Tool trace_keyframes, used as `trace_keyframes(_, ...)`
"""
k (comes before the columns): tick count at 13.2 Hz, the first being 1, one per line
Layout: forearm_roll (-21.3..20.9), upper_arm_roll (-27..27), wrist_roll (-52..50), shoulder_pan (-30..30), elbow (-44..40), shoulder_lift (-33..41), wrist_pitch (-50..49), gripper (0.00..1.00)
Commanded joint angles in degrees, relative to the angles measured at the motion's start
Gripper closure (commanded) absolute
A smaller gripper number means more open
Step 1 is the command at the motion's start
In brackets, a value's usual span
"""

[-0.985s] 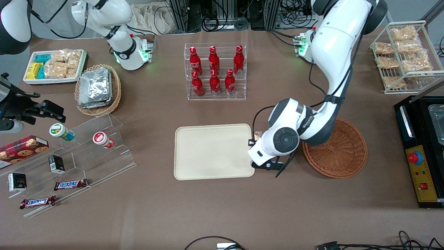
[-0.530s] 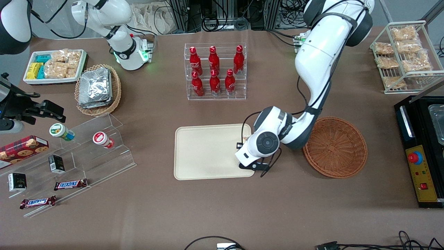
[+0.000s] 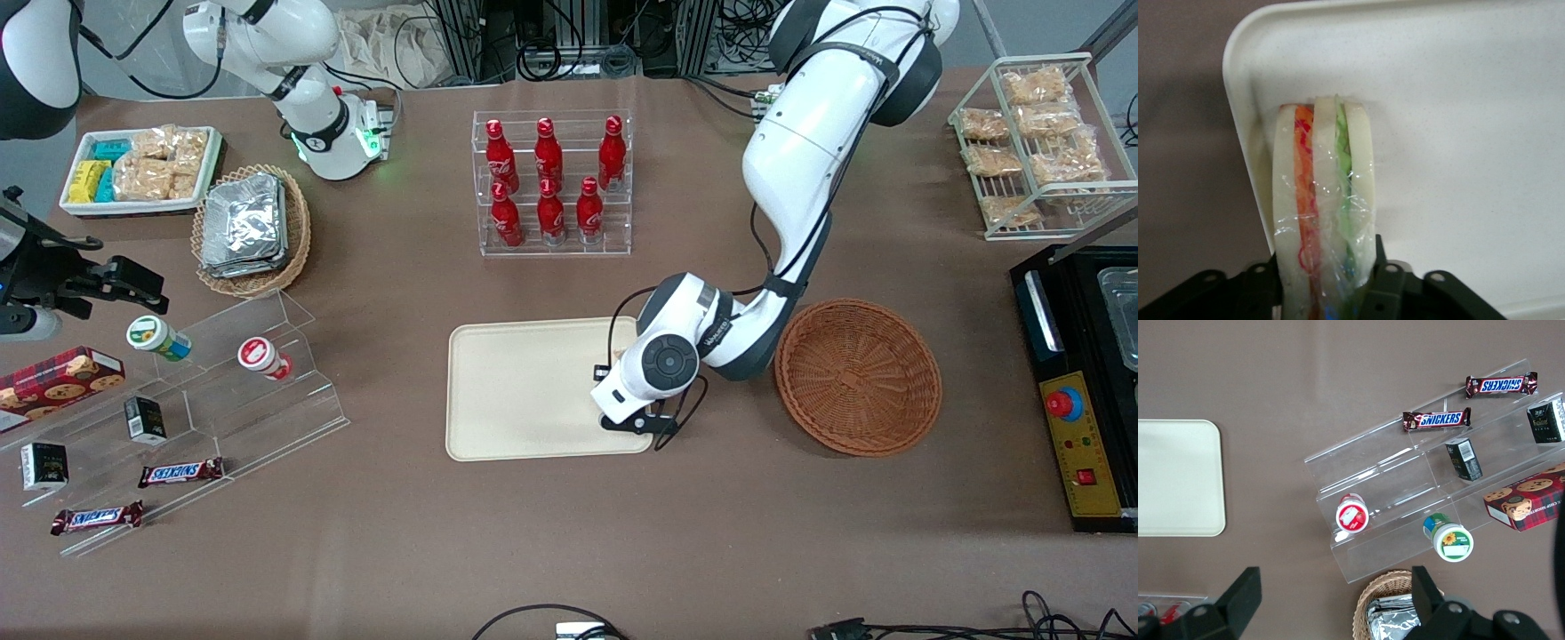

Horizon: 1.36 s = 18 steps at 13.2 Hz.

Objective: Place sandwich from basket to tray

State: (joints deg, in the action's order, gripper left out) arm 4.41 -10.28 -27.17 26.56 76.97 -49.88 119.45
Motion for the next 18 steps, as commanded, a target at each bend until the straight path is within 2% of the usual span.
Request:
trace_keyframes(1, -0.5, 0.8, -0.7, 0.0, -1.5, 2.8, -1.6, 0.00)
trace_keyframes(9, -0.5, 1.0, 0.5, -17.3, -1.6, 27.2, -33.9, 0.00)
trace_keyframes(13, -0.4, 0.9, 4.1, -24.3, -1.6, 35.5, -40.2, 0.00)
trace_keyframes(15, -0.8, 1.2, 10.1, -25.7, -1.4, 36.3, -43.8, 0.00)
trace_keyframes(18, -1.2, 1.5, 15.6, -28.1, 1.2, 37.3, -44.3, 0.00)
